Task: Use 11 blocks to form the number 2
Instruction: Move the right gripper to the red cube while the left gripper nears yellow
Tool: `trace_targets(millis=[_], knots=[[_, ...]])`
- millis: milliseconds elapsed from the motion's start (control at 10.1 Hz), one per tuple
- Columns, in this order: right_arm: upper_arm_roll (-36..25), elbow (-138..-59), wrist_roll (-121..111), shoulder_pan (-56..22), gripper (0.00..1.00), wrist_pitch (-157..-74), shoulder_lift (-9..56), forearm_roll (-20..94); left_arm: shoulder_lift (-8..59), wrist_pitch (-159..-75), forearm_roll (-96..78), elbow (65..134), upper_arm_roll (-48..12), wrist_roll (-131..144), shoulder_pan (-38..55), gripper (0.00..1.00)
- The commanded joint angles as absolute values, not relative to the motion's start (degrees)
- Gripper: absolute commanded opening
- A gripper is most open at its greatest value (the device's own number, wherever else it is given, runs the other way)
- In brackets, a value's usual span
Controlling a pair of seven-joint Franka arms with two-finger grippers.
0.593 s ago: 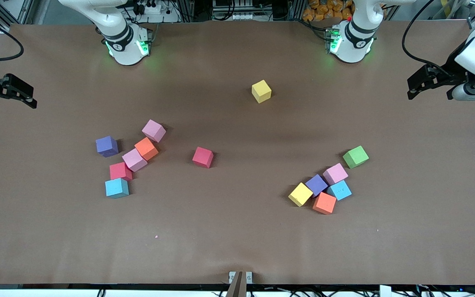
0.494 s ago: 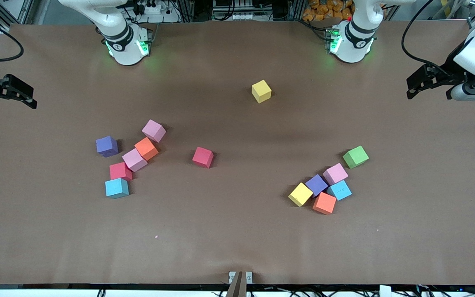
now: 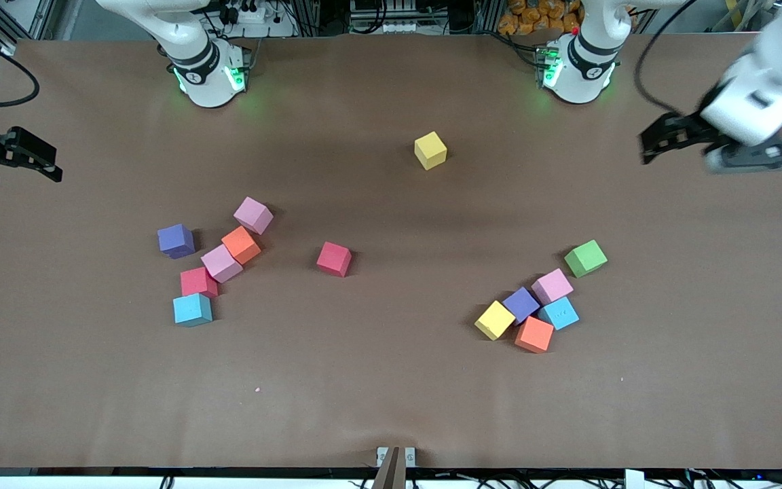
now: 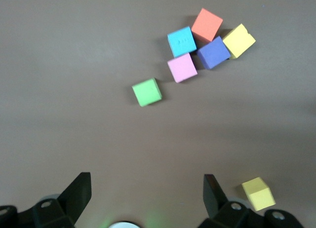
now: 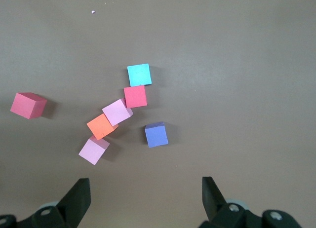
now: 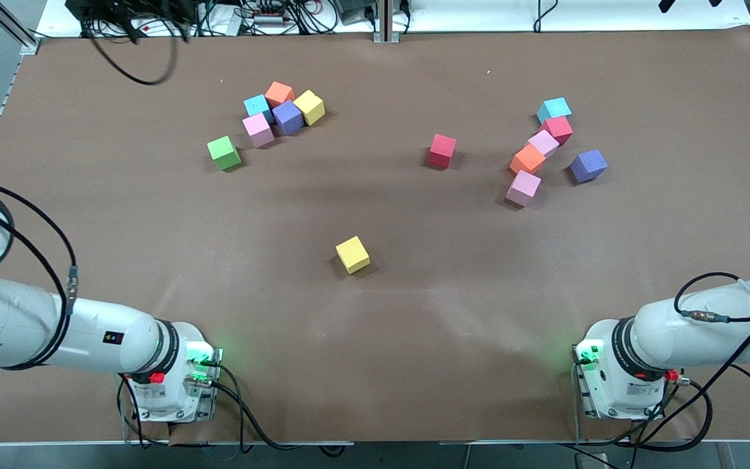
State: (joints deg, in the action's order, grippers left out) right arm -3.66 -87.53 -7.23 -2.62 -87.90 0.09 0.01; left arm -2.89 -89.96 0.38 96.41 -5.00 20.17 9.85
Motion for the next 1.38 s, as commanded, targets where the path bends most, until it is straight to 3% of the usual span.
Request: trace_targets(millis=[0,593,1087,1285], knots=[[-4.0,-88.1,-6.4,-3.2,1.00,-88.3,0.1,1.2,-3.5,-96.5,-0.5,104.8,-10.3,30.2,10.5,1.00],[-3.9,-98.6,-3.2,-7.6,1.00,-95.4,0.2,1.8,1.0,-108.6,-1.9,115.8,-25.9,54.2,12.7,1.00],[-3.6,-111.3,1.7,-14.0,1.00,-112.2,0.4,1.8,9.2,-119.9,-2.1,119.0,-27.9,72.6,20.6,1.00],[-3.6,-112.1,9.8,-18.3,1.00,-116.5,4.5,2.6,11.5,-127.1,-1.6,123.0,-27.9,75.9,22.8,1.00]])
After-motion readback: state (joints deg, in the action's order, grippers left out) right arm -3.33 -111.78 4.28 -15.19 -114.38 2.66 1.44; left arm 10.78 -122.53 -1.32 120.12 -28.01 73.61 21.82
